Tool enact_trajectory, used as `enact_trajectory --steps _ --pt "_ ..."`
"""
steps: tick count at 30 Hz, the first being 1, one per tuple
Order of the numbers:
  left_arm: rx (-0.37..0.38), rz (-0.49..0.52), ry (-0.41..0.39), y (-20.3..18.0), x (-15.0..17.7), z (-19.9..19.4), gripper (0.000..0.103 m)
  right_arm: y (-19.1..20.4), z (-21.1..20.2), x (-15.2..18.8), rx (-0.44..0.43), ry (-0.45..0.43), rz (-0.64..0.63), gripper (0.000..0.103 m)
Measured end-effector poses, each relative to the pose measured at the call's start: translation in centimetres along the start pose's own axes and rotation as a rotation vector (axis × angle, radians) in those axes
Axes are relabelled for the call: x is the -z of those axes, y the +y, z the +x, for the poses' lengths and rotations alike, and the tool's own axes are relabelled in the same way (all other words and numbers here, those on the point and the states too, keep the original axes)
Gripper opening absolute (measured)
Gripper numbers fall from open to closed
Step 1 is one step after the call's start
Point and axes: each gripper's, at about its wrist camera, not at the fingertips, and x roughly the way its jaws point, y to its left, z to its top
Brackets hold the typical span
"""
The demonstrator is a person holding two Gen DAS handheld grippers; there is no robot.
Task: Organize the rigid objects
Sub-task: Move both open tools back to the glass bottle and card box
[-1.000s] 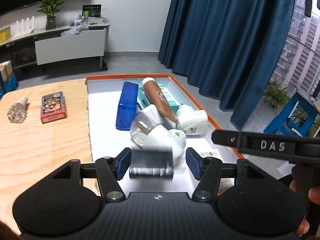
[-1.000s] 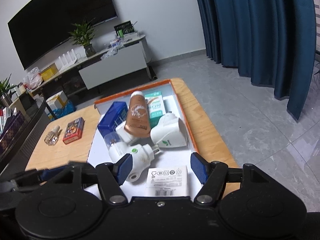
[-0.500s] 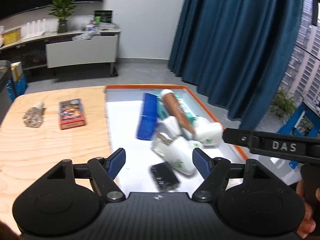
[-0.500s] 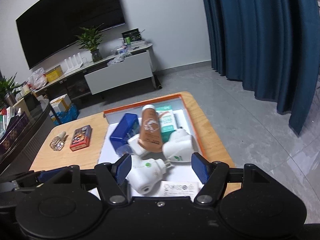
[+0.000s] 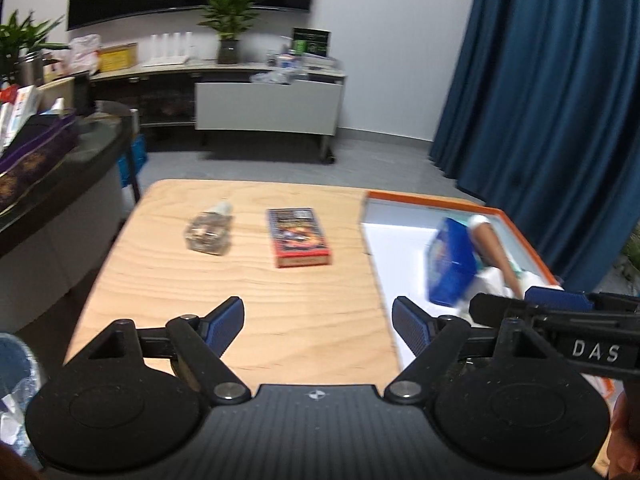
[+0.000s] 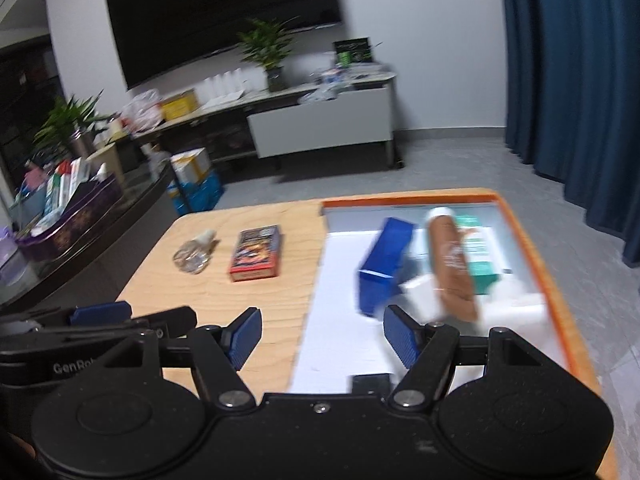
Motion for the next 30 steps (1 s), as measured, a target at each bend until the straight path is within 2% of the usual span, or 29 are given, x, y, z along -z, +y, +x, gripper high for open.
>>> enact_trajectory --steps 6,8,15,21,26,30 --pt "-0.051 -0.025 -0.005 2.6 -0.8 0.9 0.090 2.2 1.8 -0.7 -0.044 0.026 -0.025 0.081" --pt "-0.077 -0.011 -0.019 3.6 -1.1 1.8 0.094 2.7 2.4 -0.9 -0.046 0.031 -0.033 0.081" --pt "-0.140 0.048 -0.021 6.2 -3.0 6.2 0.096 3.2 5.1 -1.7 -0.046 0.063 -0.040 0.081" --pt "-0.130 0.059 0.018 7.3 -3.7 10.1 0.099 4.2 8.7 -2.8 -0.051 0.092 -0.036 0.082" --pt "-0.128 0.050 0.042 8.5 -4.2 12.9 0.098 4.9 12.4 -3.7 -0.047 0.126 -0.040 0.083" --pt "-0.098 0.060 0.046 8.7 -4.5 13.9 0.087 5.3 15.1 -4.4 -0.038 0.142 -0.034 0.083"
